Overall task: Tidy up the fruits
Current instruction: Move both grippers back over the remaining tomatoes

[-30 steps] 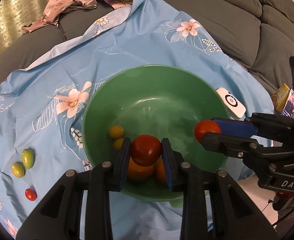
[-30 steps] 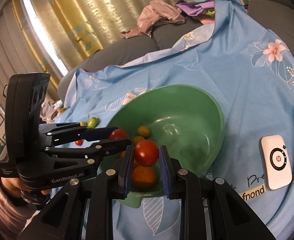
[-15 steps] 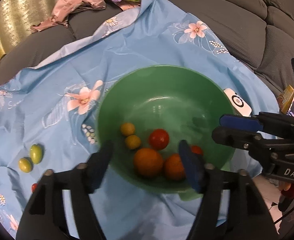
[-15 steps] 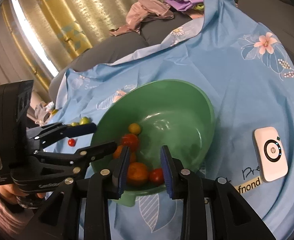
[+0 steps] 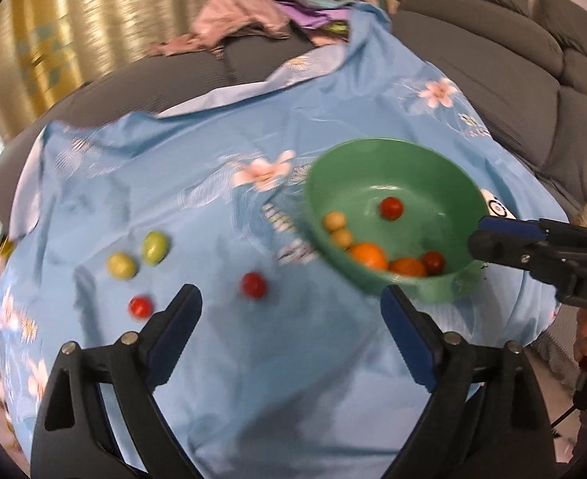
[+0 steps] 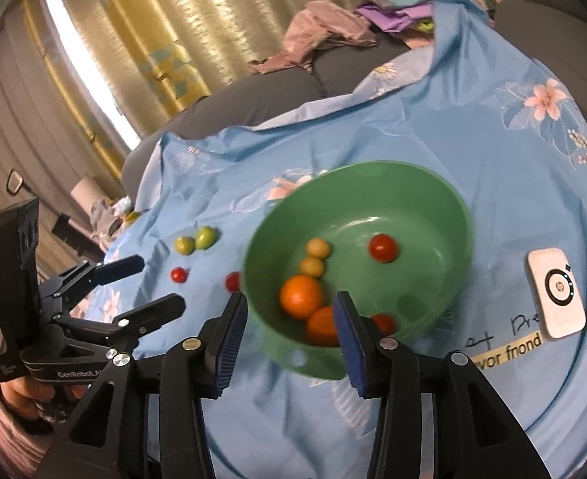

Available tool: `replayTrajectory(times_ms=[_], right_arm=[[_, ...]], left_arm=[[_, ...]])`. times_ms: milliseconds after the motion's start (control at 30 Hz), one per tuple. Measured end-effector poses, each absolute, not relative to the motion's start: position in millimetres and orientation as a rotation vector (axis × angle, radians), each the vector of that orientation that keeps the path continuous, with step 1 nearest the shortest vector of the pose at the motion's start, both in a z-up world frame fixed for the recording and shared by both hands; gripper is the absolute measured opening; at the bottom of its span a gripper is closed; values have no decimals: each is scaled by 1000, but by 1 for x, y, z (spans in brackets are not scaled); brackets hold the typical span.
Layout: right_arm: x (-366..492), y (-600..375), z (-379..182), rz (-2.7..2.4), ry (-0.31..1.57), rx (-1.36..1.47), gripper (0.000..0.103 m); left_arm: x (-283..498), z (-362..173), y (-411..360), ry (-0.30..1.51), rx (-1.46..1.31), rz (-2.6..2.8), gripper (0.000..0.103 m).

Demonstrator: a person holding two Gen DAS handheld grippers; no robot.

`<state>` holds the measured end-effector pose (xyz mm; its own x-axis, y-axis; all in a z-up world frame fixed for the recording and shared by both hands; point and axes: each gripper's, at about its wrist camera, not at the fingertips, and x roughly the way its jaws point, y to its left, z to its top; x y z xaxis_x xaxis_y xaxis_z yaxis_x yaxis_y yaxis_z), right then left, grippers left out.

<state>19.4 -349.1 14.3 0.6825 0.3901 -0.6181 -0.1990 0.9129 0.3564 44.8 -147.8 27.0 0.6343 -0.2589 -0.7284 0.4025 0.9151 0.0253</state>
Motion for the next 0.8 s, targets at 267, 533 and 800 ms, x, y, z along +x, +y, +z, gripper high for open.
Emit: replayTrajectory(times_ms=[267,533,800], right_arm=[[6,-295,20,428,760,175,50],[8,-250,5,472,838,100,50],[14,-218,-10,463,895,57,50]], left_arm=[[12,12,-70,825,48,-251,100],[-15,-14,-7,883,-92,-162,100],[-25,-23,13,874,-95,-135,100]])
